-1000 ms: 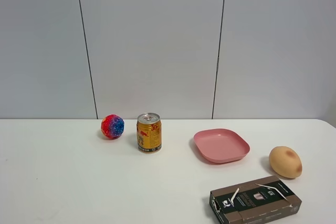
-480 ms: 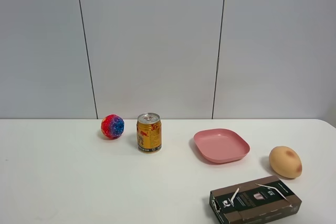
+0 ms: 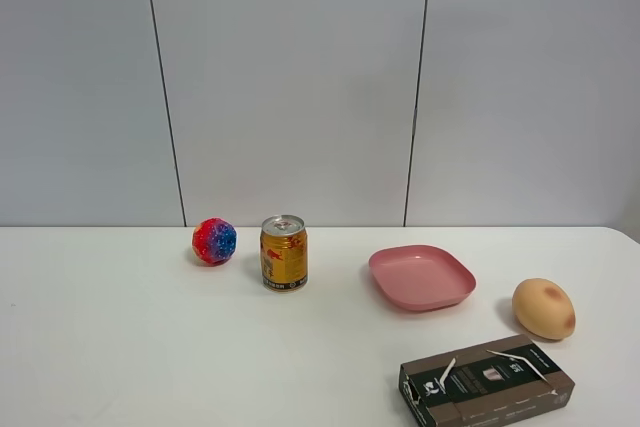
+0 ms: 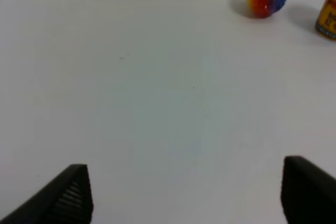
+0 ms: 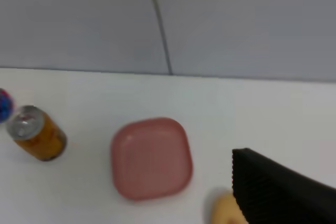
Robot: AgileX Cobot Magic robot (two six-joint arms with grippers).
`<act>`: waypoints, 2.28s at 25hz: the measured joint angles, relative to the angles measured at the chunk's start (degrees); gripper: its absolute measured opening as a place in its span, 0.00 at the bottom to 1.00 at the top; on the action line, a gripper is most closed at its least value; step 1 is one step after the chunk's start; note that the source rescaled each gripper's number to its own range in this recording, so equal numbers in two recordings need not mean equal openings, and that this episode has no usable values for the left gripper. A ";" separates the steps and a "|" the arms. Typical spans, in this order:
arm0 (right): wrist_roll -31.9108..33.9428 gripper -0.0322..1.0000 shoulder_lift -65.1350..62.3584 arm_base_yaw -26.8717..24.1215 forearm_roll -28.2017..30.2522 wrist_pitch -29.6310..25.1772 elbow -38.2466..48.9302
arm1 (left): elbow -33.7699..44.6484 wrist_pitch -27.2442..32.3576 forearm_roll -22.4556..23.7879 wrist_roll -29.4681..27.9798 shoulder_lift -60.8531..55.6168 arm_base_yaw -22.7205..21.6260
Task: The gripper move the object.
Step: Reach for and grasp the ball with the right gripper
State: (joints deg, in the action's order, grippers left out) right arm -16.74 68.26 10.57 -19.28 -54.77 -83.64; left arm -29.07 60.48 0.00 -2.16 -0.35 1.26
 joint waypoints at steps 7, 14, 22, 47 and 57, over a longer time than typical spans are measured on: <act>5.82 1.00 27.97 20.31 12.89 -4.84 -33.27 | 0.00 0.00 0.00 0.00 0.00 0.00; 11.35 1.00 55.71 28.75 18.10 -9.09 -61.22 | 0.00 0.00 0.00 0.00 0.00 0.00; 9.33 1.00 71.31 30.95 19.99 3.21 -64.75 | 0.00 0.00 0.00 0.06 0.00 0.00; 5.31 1.00 90.70 30.95 20.88 23.37 -64.83 | 0.00 0.00 0.00 0.03 0.00 0.00; 4.20 0.99 91.35 29.92 20.88 25.95 -64.83 | 0.00 0.00 0.00 0.03 0.00 0.00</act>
State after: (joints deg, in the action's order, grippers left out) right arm -12.54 159.61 40.49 1.59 -28.83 -148.47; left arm -29.07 60.48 0.00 -2.13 -0.35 1.26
